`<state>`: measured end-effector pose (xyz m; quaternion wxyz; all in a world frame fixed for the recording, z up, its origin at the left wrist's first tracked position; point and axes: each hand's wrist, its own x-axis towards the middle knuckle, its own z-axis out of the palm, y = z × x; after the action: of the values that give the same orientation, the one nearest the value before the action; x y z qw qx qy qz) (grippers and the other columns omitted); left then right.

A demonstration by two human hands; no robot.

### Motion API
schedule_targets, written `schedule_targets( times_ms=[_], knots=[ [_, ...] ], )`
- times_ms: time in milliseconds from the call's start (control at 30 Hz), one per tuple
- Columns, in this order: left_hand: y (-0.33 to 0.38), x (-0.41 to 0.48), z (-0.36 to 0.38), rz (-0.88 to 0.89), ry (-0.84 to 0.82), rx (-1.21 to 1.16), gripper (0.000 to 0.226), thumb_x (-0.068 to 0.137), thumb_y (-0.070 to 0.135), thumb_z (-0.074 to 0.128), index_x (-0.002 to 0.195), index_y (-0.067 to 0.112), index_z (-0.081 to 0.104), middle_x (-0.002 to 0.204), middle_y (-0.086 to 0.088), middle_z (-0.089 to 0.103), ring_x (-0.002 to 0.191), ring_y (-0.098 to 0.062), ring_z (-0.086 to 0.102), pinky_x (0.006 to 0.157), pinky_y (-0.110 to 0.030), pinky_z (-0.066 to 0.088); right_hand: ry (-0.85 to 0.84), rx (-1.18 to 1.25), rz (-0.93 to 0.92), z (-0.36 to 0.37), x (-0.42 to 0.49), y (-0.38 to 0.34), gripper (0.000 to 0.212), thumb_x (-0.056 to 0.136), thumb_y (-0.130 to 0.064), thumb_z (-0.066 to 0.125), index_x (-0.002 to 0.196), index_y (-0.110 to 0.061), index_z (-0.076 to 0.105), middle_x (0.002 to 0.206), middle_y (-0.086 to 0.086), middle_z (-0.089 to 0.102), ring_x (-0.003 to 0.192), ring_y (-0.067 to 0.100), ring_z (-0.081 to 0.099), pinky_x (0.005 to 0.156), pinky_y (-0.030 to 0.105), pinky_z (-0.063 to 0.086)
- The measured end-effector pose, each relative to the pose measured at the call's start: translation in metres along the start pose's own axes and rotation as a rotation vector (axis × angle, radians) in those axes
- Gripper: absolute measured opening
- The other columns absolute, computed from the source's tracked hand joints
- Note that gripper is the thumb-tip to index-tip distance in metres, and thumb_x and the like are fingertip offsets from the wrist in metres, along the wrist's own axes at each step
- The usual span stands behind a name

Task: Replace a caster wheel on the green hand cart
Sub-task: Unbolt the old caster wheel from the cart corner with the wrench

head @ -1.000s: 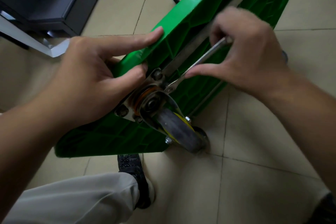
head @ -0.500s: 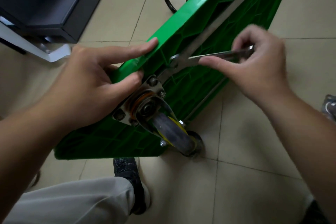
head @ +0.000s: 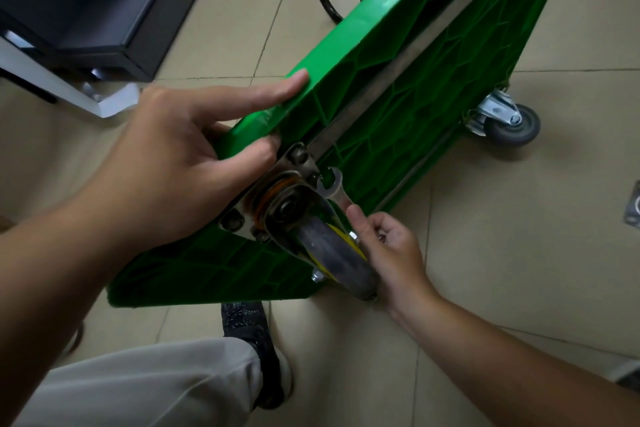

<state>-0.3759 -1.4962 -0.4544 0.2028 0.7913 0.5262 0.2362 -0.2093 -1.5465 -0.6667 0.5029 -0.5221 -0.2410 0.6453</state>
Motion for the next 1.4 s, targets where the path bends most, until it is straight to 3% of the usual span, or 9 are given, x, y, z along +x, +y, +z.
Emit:
schedule_targets(
  times_ms=[133,367,567,800,933,1167,1267,1333,1400],
  knots=[
    [0.0,0.0,-0.001,-0.009,-0.011,-0.002,0.05,0.091,0.026,0.069,0.135,0.05,0.063,0.116,0.016,0.076,0.099,-0.035,0.075,0.076,-0.06,0.062,-0.016,0.037,0.052,0.003,0.002,0.013,0.077,0.041,-0.084,0.084,0.071,-0.018,0.057,0.072,0.01,0.045,0.067,0.023,0.04,0.06,0.034,0.032],
    [0.0,0.001,0.001,0.009,0.005,0.003,0.048,0.092,0.02,0.069,0.136,0.038,0.064,0.135,0.02,0.065,0.111,0.005,0.068,0.093,-0.016,0.055,-0.063,-0.066,0.027,0.017,0.016,0.021,0.063,0.044,-0.089,0.075,0.056,-0.028,0.064,0.059,-0.001,0.056,0.06,0.013,0.053,0.058,0.029,0.041],
    [0.001,-0.001,0.002,0.031,0.016,0.036,0.048,0.093,0.017,0.071,0.138,0.036,0.064,0.133,0.028,0.063,0.11,0.012,0.065,0.09,-0.008,0.051,-0.062,-0.042,-0.07,0.022,0.026,0.033,0.033,0.088,-0.015,0.077,0.058,-0.019,0.064,0.053,-0.011,0.059,0.053,0.0,0.055,0.053,0.016,0.044],
    [0.0,-0.001,0.003,0.081,0.022,0.05,0.05,0.094,0.01,0.072,0.136,0.037,0.063,0.126,0.05,0.046,0.103,0.024,0.058,0.085,0.0,0.046,0.065,-0.221,-0.211,0.005,0.046,0.002,0.058,0.055,-0.079,0.079,0.065,-0.022,0.071,0.055,-0.013,0.058,0.052,-0.002,0.05,0.05,0.014,0.039],
    [-0.001,-0.001,0.004,0.066,0.018,0.041,0.052,0.094,0.009,0.072,0.136,0.037,0.063,0.125,0.048,0.049,0.104,0.021,0.06,0.086,-0.002,0.047,0.073,-0.518,-0.399,-0.021,0.056,-0.039,0.062,0.051,-0.09,0.072,0.065,-0.03,0.068,0.063,-0.014,0.062,0.058,-0.003,0.055,0.052,0.008,0.036],
    [-0.001,-0.001,0.001,0.034,-0.008,0.003,0.049,0.093,0.022,0.069,0.138,0.04,0.064,0.131,0.036,0.061,0.102,0.006,0.07,0.088,-0.019,0.058,-0.069,-1.313,-1.057,-0.01,0.027,-0.178,0.061,0.063,-0.076,0.074,0.077,-0.019,0.058,0.084,0.003,0.053,0.083,0.026,0.05,0.072,0.035,0.031],
    [-0.003,0.0,0.003,0.037,0.003,-0.015,0.047,0.092,0.022,0.069,0.13,0.049,0.065,0.124,0.042,0.061,0.101,0.012,0.067,0.087,-0.011,0.054,-0.164,-1.711,-1.368,0.032,0.001,-0.215,0.043,0.076,-0.049,0.081,0.09,-0.012,0.065,0.092,0.012,0.06,0.086,0.034,0.054,0.071,0.043,0.034],
    [-0.004,0.001,0.004,0.029,0.032,-0.024,0.044,0.091,0.022,0.07,0.123,0.052,0.068,0.12,0.045,0.061,0.102,0.015,0.065,0.088,-0.01,0.052,-0.23,-1.852,-1.405,0.048,-0.008,-0.221,0.027,0.084,-0.034,0.077,0.098,-0.015,0.064,0.098,0.011,0.058,0.088,0.032,0.049,0.075,0.045,0.035],
    [-0.006,0.0,0.005,0.016,0.041,-0.048,0.046,0.092,0.019,0.069,0.13,0.046,0.066,0.126,0.036,0.064,0.109,0.008,0.067,0.094,-0.018,0.055,-0.228,-1.881,-1.356,0.042,-0.007,-0.221,0.041,0.083,-0.048,0.076,0.103,-0.015,0.062,0.103,0.009,0.056,0.092,0.031,0.049,0.077,0.043,0.032]
  ],
)
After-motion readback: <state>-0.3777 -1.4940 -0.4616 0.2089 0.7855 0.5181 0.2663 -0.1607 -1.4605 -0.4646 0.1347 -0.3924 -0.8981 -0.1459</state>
